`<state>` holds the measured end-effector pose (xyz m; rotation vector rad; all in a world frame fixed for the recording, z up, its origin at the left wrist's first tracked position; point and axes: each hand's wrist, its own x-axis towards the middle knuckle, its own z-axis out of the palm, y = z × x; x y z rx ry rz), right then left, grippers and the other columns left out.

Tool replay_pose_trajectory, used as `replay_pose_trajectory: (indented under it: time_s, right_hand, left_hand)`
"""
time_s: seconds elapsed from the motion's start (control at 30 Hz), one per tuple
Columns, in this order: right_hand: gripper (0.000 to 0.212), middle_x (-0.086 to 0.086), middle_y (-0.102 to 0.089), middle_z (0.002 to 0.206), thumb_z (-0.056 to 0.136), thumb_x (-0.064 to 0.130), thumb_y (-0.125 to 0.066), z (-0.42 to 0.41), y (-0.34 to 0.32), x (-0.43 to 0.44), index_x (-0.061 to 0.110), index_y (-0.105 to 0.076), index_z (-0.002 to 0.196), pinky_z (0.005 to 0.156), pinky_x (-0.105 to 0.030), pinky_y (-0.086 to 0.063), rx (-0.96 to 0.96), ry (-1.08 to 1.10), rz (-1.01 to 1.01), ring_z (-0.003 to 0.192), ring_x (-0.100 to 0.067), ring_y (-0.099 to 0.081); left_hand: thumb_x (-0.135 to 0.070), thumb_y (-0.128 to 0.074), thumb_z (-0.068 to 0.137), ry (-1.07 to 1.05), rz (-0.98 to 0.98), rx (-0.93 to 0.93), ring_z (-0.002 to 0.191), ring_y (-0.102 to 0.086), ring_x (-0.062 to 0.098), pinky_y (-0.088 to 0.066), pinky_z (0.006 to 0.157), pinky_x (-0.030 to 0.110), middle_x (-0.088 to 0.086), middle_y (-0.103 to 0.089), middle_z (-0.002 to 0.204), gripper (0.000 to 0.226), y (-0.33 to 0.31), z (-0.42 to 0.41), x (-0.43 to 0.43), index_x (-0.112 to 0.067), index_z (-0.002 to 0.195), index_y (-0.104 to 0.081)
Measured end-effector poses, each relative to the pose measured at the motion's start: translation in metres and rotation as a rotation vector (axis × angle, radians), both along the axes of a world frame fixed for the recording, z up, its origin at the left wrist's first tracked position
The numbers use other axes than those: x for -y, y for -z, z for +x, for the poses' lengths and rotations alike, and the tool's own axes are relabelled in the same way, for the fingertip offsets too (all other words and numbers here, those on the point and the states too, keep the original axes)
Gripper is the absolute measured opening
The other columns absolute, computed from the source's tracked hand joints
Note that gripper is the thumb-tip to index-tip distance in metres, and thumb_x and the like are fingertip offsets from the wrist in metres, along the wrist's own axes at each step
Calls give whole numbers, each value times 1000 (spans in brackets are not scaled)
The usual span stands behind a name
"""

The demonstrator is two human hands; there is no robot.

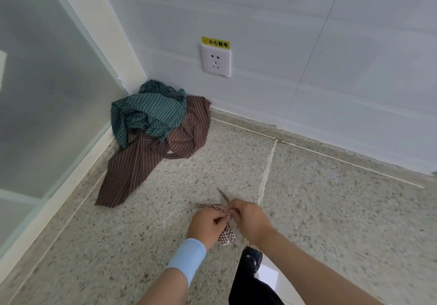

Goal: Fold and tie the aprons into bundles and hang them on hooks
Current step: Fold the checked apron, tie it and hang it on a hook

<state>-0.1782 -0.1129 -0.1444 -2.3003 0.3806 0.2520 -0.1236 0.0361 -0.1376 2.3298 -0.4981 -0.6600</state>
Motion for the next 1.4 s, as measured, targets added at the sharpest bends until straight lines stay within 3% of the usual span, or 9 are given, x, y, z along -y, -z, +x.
replay_pose_trajectory:
  time_s: [0.07,0.17,0.37,0.47,0.67,0.93,1.1,1.27,1.4]
  right_hand:
    - [16,2,-69,84,95,21,-60,1,-2,-3,16,-75,101,53,-9,-39,-127,139,78,61,-6,-54]
    - [16,3,-72,75,87,23,-66,2,-5,-5,17,-81,86,48,-12,-42,-277,240,174,57,-3,-55]
    - [34,-14,-65,71,92,24,-52,-1,-24,0,4,-67,68,59,-30,-40,-344,-16,65,64,-15,-49]
    - [39,-1,-46,57,91,29,-52,-2,-27,2,14,-47,56,57,-32,-37,-328,2,108,58,-15,-41]
    - [19,1,-59,72,85,33,-61,2,-34,6,19,-69,76,63,-29,-42,-450,-147,167,67,-14,-52]
    - [26,2,-40,63,92,11,-52,12,-35,1,18,-51,67,45,-26,-21,-548,101,498,48,-13,-29]
    - [28,13,-46,46,91,13,-58,13,-34,-2,21,-62,65,41,-16,-26,-444,73,430,42,-2,-36]
    - [19,6,-44,53,91,22,-63,14,-33,2,11,-77,84,45,-21,-29,-423,41,369,41,-5,-34]
    - [23,7,-59,69,93,25,-61,18,-28,8,11,-77,103,61,-23,-39,-386,13,317,59,-4,-48]
  left_hand:
    - [-20,-67,90,-53,-11,18,73,-60,-2,-46,71,7,-12,-69,83,16,-3,-6,-2,-24,102,-77]
    - [-24,-63,92,2,-2,8,84,-60,0,-51,81,18,-13,-68,94,38,1,-11,-7,-37,127,-60]
    - [-21,-57,96,154,-1,57,90,-55,7,-44,82,20,-10,-63,94,15,1,-11,-8,-22,103,-71]
    - [-19,-56,97,109,-47,-17,92,-59,6,-46,82,18,-12,-62,96,18,0,-9,-10,-23,110,-68]
    - [-18,-57,96,211,-8,-117,98,-57,14,-44,87,26,0,-62,103,18,1,0,-14,-14,103,-73]
    - [-38,-72,80,-3,-20,-253,70,-64,11,-49,66,25,-7,-69,74,15,-13,0,-10,-23,79,-71]
    - [-20,-80,78,-81,-78,-208,81,-69,3,-56,86,27,-10,-74,85,19,-7,-6,-18,-19,97,-78]
    - [-16,-62,95,20,0,47,87,-67,10,-50,81,18,-2,-75,100,21,-4,-1,-27,-18,111,-75]
    - [-16,-54,95,-5,66,-56,65,-54,5,-46,63,22,-4,-66,80,17,-10,11,-30,-18,90,-70]
